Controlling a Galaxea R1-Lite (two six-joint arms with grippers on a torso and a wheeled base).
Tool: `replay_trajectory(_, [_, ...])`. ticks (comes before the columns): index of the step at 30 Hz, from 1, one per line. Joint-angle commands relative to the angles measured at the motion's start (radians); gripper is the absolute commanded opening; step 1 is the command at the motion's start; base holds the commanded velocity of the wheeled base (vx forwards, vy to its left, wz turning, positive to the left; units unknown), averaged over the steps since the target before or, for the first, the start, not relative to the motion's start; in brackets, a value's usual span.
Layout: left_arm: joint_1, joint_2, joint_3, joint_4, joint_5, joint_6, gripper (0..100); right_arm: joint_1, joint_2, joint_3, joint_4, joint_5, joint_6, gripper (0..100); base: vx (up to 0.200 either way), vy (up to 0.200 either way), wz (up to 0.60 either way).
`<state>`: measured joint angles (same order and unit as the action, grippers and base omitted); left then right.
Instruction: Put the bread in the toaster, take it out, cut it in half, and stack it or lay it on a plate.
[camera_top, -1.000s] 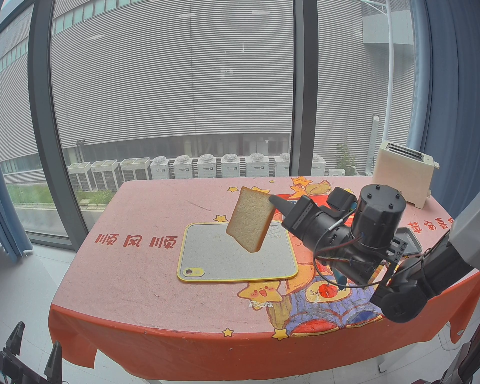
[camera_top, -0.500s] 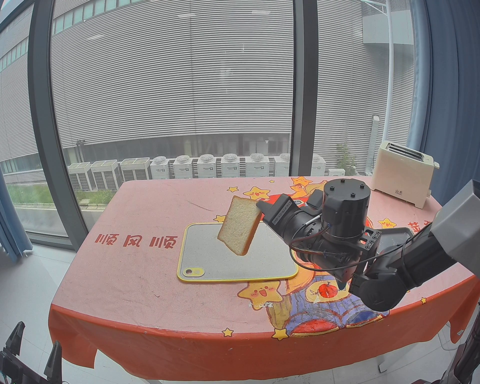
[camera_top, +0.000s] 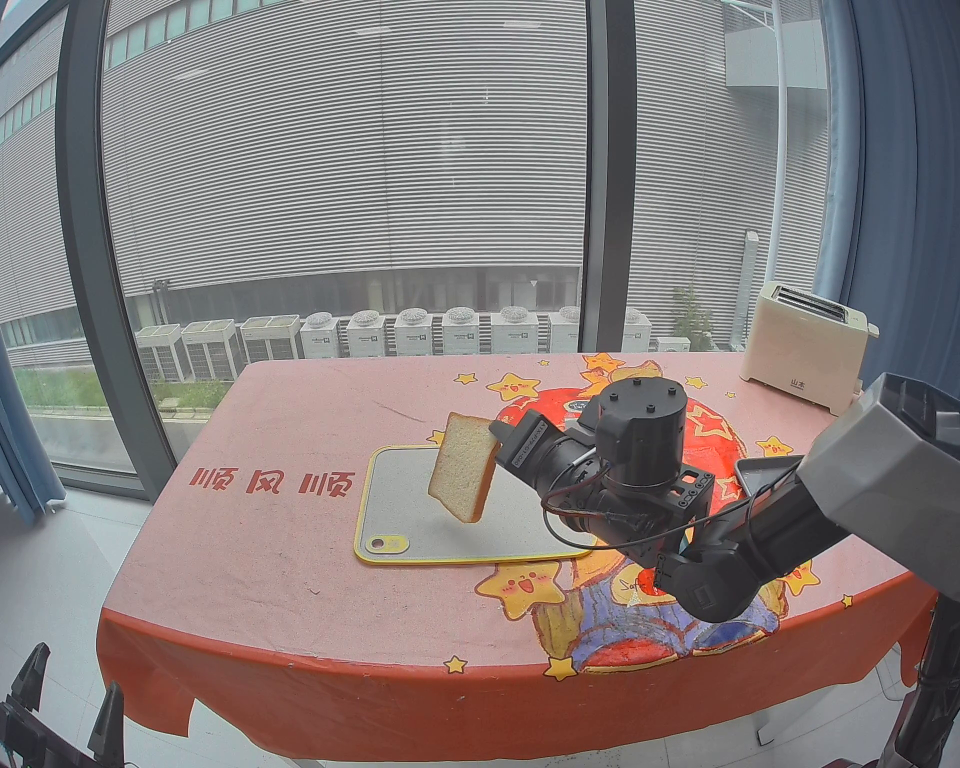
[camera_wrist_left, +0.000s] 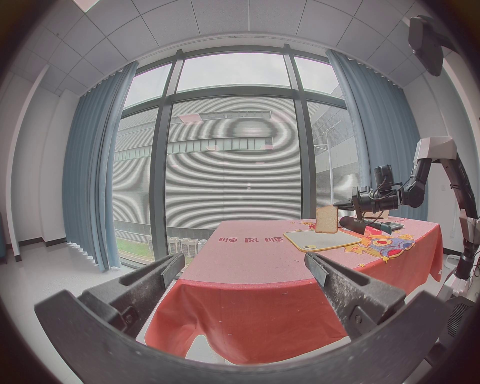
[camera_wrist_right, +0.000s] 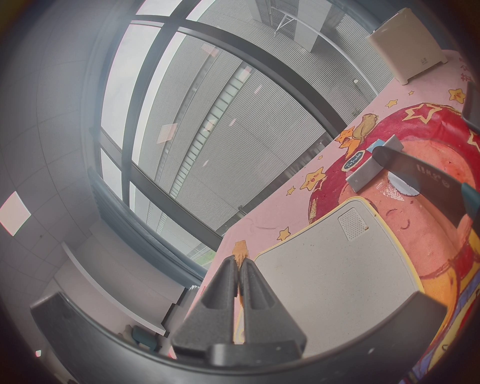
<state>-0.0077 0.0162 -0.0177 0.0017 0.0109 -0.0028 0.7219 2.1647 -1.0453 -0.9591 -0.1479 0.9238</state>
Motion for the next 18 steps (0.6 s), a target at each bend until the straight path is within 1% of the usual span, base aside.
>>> replay_trajectory(1, [0.000, -0.016, 0.018, 0.000, 0.001, 0.000, 100, -0.007, 0.063, -0.044, -0.001, 0.001, -0.008, 0, 0.000, 0.000, 0.00])
replay_trajectory(7, [0.000, -0.016, 0.018, 0.000, 0.001, 0.000, 100, -0.002, 0.096, -0.102, 0.000, 0.001, -0.011, 0, 0.000, 0.000, 0.00])
replay_trajectory(11, [0.000, -0.016, 0.018, 0.000, 0.001, 0.000, 100, -0.006, 0.107, -0.119, 0.000, 0.002, -0.011, 0, 0.000, 0.000, 0.00])
replay_trajectory(18, [0.000, -0.016, 0.018, 0.000, 0.000, 0.000, 100, -0.001, 0.122, -0.114, 0.000, -0.002, -0.011, 0, 0.000, 0.000, 0.00])
